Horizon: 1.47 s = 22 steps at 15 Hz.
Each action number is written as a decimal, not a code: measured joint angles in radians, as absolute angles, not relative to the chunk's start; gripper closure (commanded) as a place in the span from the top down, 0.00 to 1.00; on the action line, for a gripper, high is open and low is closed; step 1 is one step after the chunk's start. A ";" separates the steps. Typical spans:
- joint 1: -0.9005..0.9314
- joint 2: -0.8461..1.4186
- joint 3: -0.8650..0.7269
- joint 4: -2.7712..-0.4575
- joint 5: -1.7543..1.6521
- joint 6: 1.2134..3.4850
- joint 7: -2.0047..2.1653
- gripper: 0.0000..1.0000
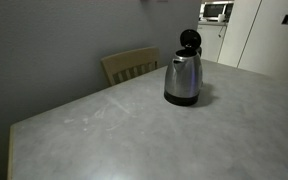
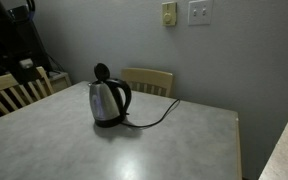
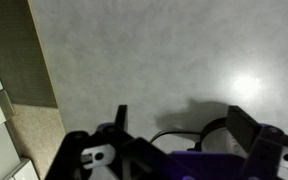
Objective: Close the lid of the electric kettle.
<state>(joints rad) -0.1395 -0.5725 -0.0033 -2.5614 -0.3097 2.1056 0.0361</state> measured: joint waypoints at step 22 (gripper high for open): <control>-0.012 -0.043 -0.054 -1.816 -0.246 1.581 -0.369 1.00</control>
<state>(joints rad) -0.0119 -0.0433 -0.0545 -1.8163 -0.2464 1.5810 -0.3691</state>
